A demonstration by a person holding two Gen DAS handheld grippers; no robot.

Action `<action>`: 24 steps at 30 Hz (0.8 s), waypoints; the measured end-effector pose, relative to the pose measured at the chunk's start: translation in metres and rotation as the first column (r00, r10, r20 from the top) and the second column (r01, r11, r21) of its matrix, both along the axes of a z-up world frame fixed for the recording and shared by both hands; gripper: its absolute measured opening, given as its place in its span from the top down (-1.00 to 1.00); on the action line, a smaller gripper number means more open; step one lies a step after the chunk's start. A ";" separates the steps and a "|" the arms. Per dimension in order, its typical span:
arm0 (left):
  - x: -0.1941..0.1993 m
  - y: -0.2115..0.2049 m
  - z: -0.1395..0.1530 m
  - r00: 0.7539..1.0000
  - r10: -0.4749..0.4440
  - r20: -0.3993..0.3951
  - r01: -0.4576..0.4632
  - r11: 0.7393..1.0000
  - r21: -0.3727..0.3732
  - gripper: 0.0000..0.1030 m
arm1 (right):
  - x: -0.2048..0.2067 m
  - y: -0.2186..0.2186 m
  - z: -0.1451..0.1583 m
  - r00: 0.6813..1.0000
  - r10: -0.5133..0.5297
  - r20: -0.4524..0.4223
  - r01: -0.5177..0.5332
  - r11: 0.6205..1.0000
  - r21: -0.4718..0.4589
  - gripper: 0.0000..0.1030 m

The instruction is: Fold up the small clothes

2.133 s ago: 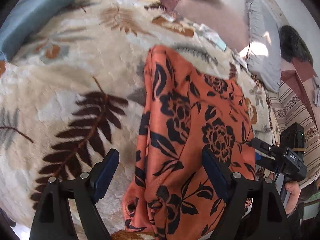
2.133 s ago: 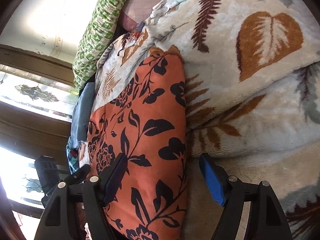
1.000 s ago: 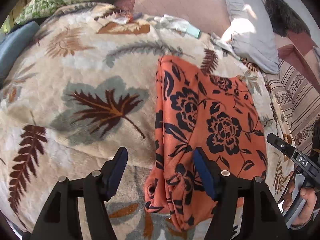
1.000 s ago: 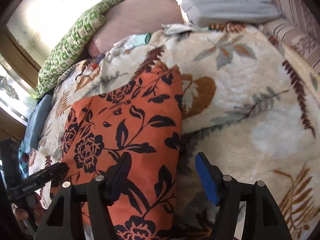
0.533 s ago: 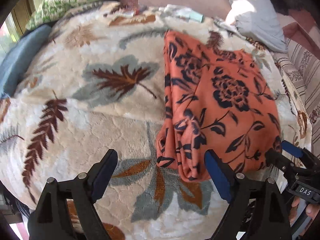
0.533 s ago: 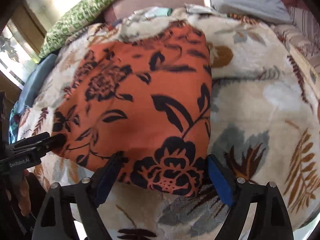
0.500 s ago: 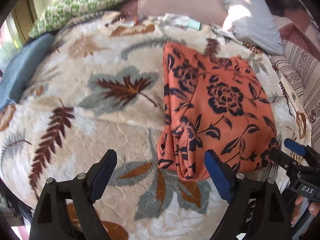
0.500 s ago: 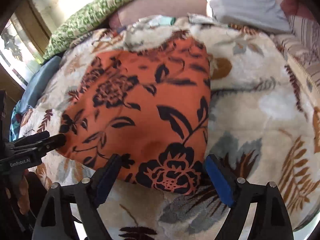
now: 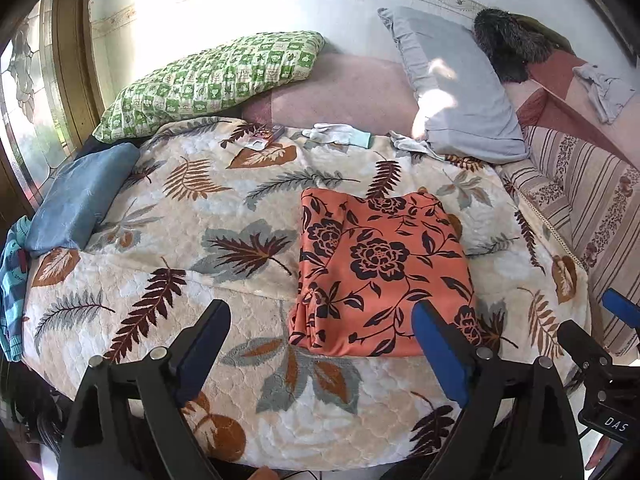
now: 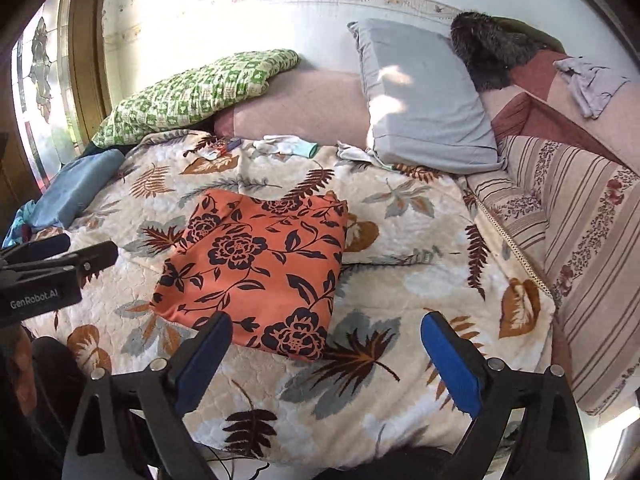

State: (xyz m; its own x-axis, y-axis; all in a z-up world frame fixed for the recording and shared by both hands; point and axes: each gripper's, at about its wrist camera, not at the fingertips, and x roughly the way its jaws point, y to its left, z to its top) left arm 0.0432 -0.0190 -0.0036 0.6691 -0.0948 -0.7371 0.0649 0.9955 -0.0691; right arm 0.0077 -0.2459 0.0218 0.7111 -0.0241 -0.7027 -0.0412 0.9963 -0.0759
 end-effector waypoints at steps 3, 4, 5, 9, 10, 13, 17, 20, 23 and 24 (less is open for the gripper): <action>-0.007 -0.004 0.003 1.000 -0.009 0.003 0.009 1.000 0.002 -0.81 | -0.006 -0.002 0.009 1.000 -0.018 0.012 0.018 1.000 0.004 -0.93; -0.010 -0.006 0.004 1.000 -0.014 0.003 0.014 1.000 0.002 -0.82 | -0.007 -0.003 0.008 1.000 -0.023 0.007 0.023 1.000 0.005 -0.93; -0.012 -0.007 0.005 1.000 -0.019 0.000 0.019 1.000 0.002 -0.82 | -0.007 -0.003 0.006 1.000 -0.027 -0.004 0.027 1.000 0.008 -0.93; -0.017 -0.012 0.008 0.999 -0.034 -0.009 0.034 0.999 0.010 -0.82 | -0.009 -0.002 -0.003 0.999 -0.029 -0.030 0.029 0.999 0.022 -0.93; -0.018 -0.013 0.008 0.999 -0.036 -0.012 0.037 0.999 0.009 -0.82 | -0.009 -0.003 -0.005 0.999 -0.028 -0.036 0.029 0.999 0.024 -0.93; -0.019 -0.016 0.009 0.999 -0.042 -0.012 0.042 0.999 0.016 -0.82 | -0.011 -0.003 -0.006 0.999 -0.025 -0.040 0.026 0.999 0.027 -0.93; -0.015 -0.019 0.008 0.998 -0.054 -0.012 0.054 0.998 0.014 -0.90 | -0.010 -0.004 -0.004 0.999 -0.022 -0.037 0.023 1.000 0.021 -0.93; -0.014 -0.019 0.010 0.998 -0.065 0.008 0.065 0.998 -0.003 -0.99 | -0.006 -0.005 -0.005 0.999 -0.022 -0.044 0.023 0.999 0.027 -0.93; -0.009 -0.021 0.007 0.998 -0.064 -0.004 0.064 0.998 0.001 -1.00 | 0.001 -0.007 -0.006 0.999 -0.016 -0.048 0.017 1.000 0.026 -0.93; -0.008 -0.022 0.006 0.998 -0.058 -0.006 0.058 0.998 0.006 -1.00 | 0.002 -0.007 -0.006 0.999 -0.014 -0.048 0.016 0.999 0.028 -0.93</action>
